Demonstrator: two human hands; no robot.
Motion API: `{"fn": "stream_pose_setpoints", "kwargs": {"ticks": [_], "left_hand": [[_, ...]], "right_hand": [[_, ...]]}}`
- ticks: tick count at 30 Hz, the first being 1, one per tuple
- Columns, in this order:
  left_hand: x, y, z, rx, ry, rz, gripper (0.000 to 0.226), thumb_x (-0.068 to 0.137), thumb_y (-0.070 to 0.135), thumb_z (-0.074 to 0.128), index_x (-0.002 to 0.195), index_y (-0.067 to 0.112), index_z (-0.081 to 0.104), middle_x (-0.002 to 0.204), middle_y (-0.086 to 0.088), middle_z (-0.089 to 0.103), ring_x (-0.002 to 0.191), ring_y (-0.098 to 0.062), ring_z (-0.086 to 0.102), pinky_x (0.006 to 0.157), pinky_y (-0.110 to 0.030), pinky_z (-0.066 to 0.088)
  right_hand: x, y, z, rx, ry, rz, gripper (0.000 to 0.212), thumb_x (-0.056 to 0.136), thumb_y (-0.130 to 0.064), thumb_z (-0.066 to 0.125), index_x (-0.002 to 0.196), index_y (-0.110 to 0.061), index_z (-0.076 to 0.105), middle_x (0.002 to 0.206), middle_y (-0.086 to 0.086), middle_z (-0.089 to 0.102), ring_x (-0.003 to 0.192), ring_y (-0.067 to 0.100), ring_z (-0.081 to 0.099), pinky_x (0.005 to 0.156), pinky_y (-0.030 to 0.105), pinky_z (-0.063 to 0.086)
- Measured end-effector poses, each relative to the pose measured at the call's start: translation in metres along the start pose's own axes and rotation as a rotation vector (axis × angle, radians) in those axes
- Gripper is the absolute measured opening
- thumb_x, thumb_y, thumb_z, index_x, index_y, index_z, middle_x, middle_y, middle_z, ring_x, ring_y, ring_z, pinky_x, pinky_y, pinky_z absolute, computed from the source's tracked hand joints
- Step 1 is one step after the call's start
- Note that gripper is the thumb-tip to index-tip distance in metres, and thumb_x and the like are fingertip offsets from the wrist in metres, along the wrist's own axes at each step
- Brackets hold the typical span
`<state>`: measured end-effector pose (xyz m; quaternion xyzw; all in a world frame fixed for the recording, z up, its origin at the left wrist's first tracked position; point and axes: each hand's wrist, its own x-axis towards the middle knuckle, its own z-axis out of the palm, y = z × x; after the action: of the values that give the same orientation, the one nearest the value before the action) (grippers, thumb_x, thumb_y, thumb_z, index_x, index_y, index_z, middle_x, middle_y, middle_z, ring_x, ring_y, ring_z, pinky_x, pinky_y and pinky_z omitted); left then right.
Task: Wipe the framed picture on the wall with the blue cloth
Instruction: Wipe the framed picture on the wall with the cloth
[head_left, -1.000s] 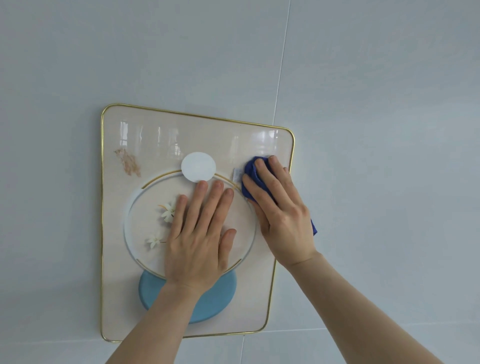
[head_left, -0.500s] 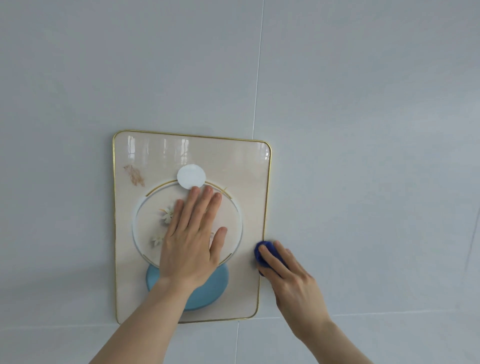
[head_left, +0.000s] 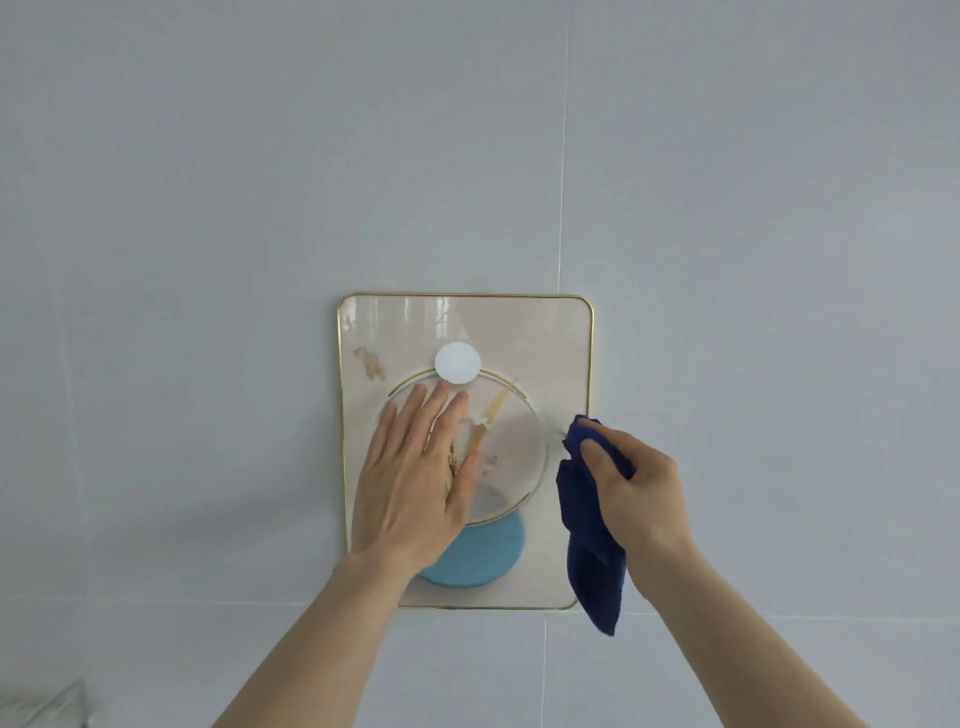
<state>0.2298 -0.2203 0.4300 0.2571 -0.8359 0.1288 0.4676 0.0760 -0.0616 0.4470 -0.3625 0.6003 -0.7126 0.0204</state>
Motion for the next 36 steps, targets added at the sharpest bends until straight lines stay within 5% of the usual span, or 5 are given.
{"fn": "stream_pose_setpoints", "kwargs": {"ticks": [4,10,20,26,36], "left_hand": [[-0.003,-0.044,-0.022,-0.066,0.094,-0.14,0.064,0.102,0.049,0.036,0.16,0.023,0.025,0.169,0.003,0.027,0.158,-0.019,0.019,0.13,-0.045,0.013],[0.003,-0.112,-0.03,-0.08,0.143,-0.206,0.068,0.101,0.051,0.034,0.16,0.02,0.023,0.17,0.001,0.025,0.158,-0.02,0.018,0.13,-0.045,0.011],[0.019,-0.146,0.035,-0.095,0.185,-0.091,0.075,0.102,0.055,0.03,0.163,0.018,0.006,0.173,-0.002,0.012,0.16,-0.021,0.012,0.129,-0.05,0.015],[0.024,-0.152,0.066,-0.015,0.212,-0.089,0.069,0.105,0.049,0.02,0.163,0.014,0.01,0.172,-0.004,0.013,0.16,-0.024,0.007,0.128,-0.054,0.015],[0.025,-0.157,0.078,0.007,0.267,-0.058,0.072,0.103,0.052,0.012,0.162,0.011,0.016,0.172,-0.006,0.016,0.16,-0.025,0.012,0.129,-0.051,0.012]], "right_hand": [[0.0,-0.033,0.04,0.183,0.013,0.048,0.035,0.103,-0.016,0.062,0.086,-0.043,0.076,0.096,-0.019,0.079,0.098,0.007,0.073,0.091,0.033,0.057],[0.016,-0.062,0.114,0.107,0.106,-0.188,0.027,0.103,-0.014,0.059,0.107,-0.032,0.078,0.098,-0.021,0.076,0.086,-0.014,0.068,0.09,0.026,0.054],[0.068,-0.05,0.222,-0.416,0.004,-0.896,0.032,0.102,-0.008,0.06,0.132,-0.013,0.071,0.153,0.005,0.058,0.154,0.02,0.039,0.115,0.002,0.024],[0.08,-0.032,0.227,-0.664,-0.035,-1.145,0.042,0.109,-0.021,0.041,0.145,-0.01,0.061,0.165,0.013,0.043,0.16,0.033,0.026,0.124,0.053,0.037],[0.086,-0.017,0.232,-0.718,0.023,-1.286,0.037,0.105,-0.007,0.051,0.14,-0.005,0.065,0.154,0.013,0.057,0.154,0.037,0.038,0.123,0.057,0.036]]}}
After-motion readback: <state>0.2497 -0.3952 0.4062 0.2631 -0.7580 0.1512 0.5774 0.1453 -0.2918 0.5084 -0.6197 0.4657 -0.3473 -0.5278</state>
